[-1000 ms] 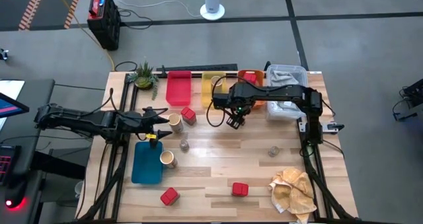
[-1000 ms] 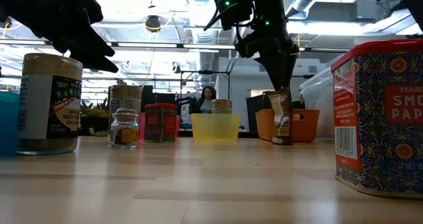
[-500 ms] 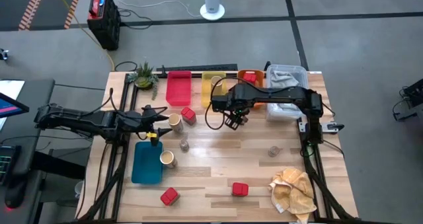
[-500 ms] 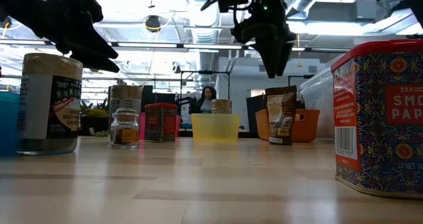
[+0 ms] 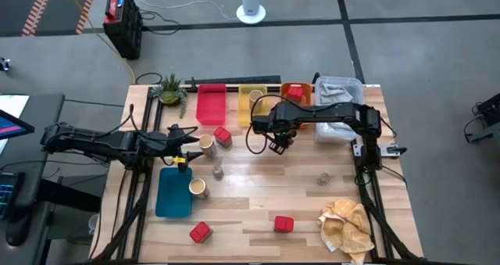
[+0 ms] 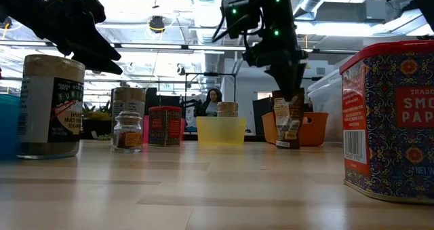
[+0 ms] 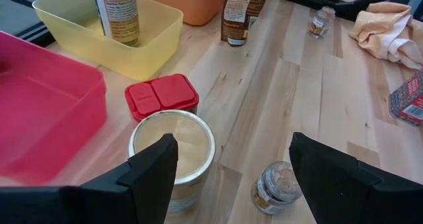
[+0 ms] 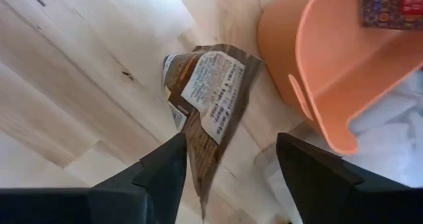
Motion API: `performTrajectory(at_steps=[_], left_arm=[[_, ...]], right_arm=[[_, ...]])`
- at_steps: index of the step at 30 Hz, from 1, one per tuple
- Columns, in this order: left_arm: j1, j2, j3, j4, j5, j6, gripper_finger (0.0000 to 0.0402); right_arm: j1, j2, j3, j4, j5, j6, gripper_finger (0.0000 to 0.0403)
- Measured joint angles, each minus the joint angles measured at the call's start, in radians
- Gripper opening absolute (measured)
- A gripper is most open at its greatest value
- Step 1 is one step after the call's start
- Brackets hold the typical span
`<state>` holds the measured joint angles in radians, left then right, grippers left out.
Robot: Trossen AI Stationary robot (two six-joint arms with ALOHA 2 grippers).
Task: Sort spices by type
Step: Put the orange seasoning bag into the blue bin
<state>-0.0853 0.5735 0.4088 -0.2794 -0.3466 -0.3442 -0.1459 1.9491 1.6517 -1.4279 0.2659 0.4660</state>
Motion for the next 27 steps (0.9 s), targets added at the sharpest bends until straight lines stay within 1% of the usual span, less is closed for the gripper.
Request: performTrajectory(at_steps=[3, 7, 11, 13, 15, 20, 24, 27], left_arm=[[0.0, 0.003, 0.0, 0.0, -0.001, 0.004, 0.0279], [0.0, 0.003, 0.0, 0.0, -0.001, 0.003, 0.0279], [0.0, 0.003, 0.0, 0.001, -0.001, 0.003, 0.0279], [0.0, 0.003, 0.0, 0.013, -0.001, 0.011, 0.0279], [0.0, 0.006, 0.0, 0.039, 0.001, 0.025, 0.0279], [0.0, 0.07, 0.0, 0.14, 0.01, 0.075, 0.0279], [0.0, 0.175, -0.001, 0.273, 0.016, 0.127, 0.0279], [0.0, 0.271, -0.001, 0.397, 0.026, 0.173, 0.0279]], right_arm=[[-0.001, 0.0, -0.006, 0.014, -0.002, -0.019, 0.0211], [0.009, 0.0, -0.006, 0.035, -0.008, -0.062, 0.0132], [0.034, 0.0, -0.006, 0.078, -0.042, -0.122, 0.0049], [0.049, 0.0, -0.006, 0.114, -0.067, -0.153, 0.002], [0.068, 0.0, -0.006, 0.156, -0.09, -0.186, 0.0014], [0.121, 0.0, 0.049, 0.183, -0.091, -0.239, 0.0035], [0.156, 0.0, 0.122, 0.19, -0.088, -0.273, 0.0021], [0.172, -0.002, 0.151, 0.241, -0.086, -0.298, 0.0012]])
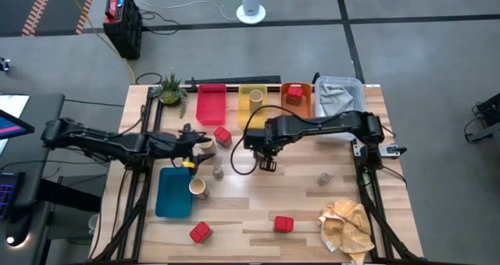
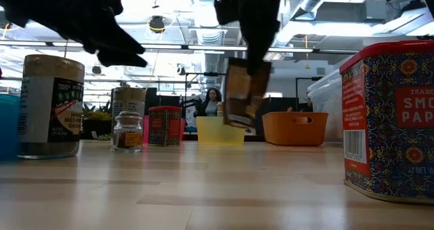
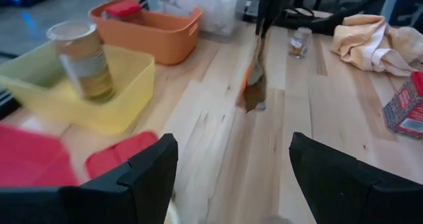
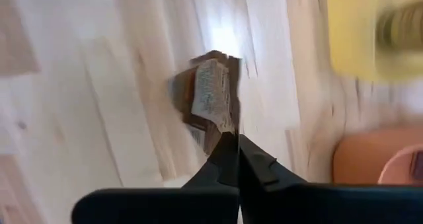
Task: Sort spices by type
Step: Put the orange seasoning bag into the blue bin
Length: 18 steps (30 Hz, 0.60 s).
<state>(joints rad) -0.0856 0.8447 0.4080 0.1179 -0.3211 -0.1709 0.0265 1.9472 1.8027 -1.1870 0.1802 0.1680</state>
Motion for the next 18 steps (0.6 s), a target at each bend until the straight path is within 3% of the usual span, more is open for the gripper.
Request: performTrajectory(at_steps=[9, 18], left_arm=[[0.0, 0.242, 0.0, 0.349, 0.002, 0.018, 0.0279], [-0.005, 0.428, 0.017, 0.6, 0.089, 0.044, 0.0279]], right_arm=[[0.045, 0.004, 0.008, 0.139, 0.005, -0.042, 0.0029], [0.079, 0.005, 0.008, 0.229, 0.005, -0.013, 0.0023]])
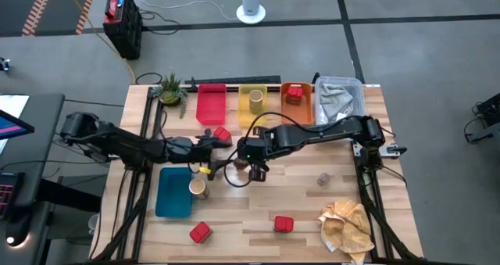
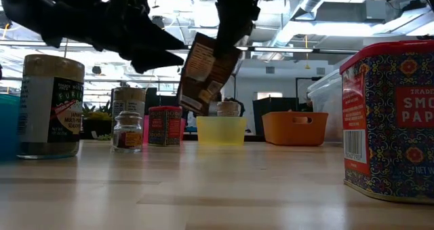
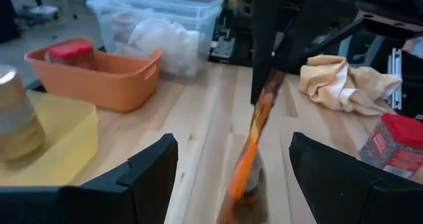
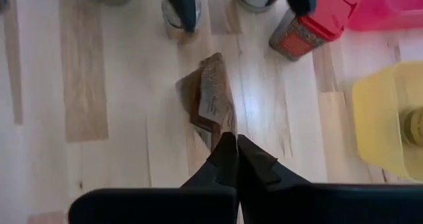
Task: Sort spices by type
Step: Put the orange seasoning bag into the blue bin
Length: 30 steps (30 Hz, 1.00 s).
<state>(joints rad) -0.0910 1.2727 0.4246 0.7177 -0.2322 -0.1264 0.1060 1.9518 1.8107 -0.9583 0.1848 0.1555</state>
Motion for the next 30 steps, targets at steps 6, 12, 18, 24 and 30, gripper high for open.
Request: performTrajectory(at_steps=[6, 12, 18, 24, 30], left_arm=[[-0.053, 0.059, 0.064, -0.002, -0.008, 0.166, 0.0279], [-0.068, 0.115, 0.125, -0.006, -0.038, 0.206, 0.0279], [-0.066, 0.175, 0.185, -0.047, -0.044, 0.205, 0.0228], [-0.066, 0.185, 0.233, -0.147, -0.044, 0.213, 0.0125], [-0.065, 0.184, 0.259, -0.197, -0.04, 0.229, 0.0019]], right_arm=[[0.002, 0.0, 0.0, 0.0, 0.0, 0.028, 0.0024], [0.006, 0.0, 0.0, 0.028, 0.0, 0.027, 0.0024], [0.013, 0.0, 0.0, 0.028, -0.006, -0.001, 0.0024], [0.03, 0.0, 0.0, 0.021, -0.008, -0.018, 0.0028], [0.038, 0.0, 0.0, 0.025, -0.001, -0.052, 0.0045]])
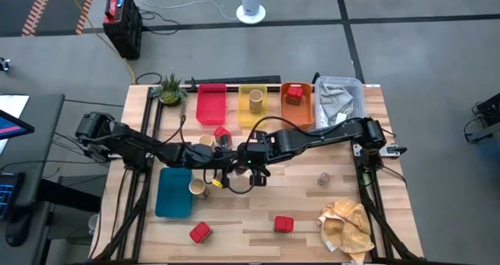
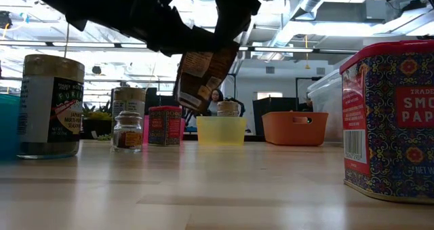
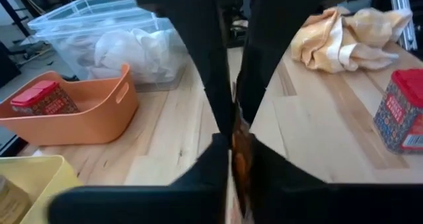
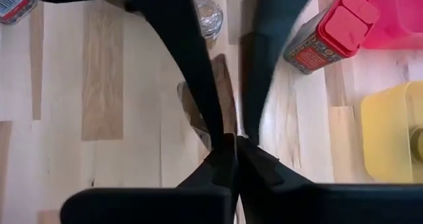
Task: Sort spices by type
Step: Put the orange seasoning bag into the blue bin
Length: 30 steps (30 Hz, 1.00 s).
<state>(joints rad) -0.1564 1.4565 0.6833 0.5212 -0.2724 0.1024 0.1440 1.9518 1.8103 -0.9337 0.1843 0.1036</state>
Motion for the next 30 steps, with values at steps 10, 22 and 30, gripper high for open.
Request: performTrajectory(at_steps=[10, 22, 30], left_arm=[[0.01, 0.0, 0.024, -0.079, 0.006, 0.009, 0.0001], [0.002, -0.244, 0.023, -0.353, -0.012, -0.051, 0.0], [-0.139, -0.547, 0.023, -0.646, 0.029, -0.231, 0.0]], right_arm=[[-0.002, -0.002, -0.001, -0.001, 0.007, -0.089, 0.0158], [-0.015, -0.067, 0.001, -0.075, -0.008, -0.122, 0.0276], [0.006, -0.095, 0.001, -0.068, -0.014, -0.152, 0.0276]])
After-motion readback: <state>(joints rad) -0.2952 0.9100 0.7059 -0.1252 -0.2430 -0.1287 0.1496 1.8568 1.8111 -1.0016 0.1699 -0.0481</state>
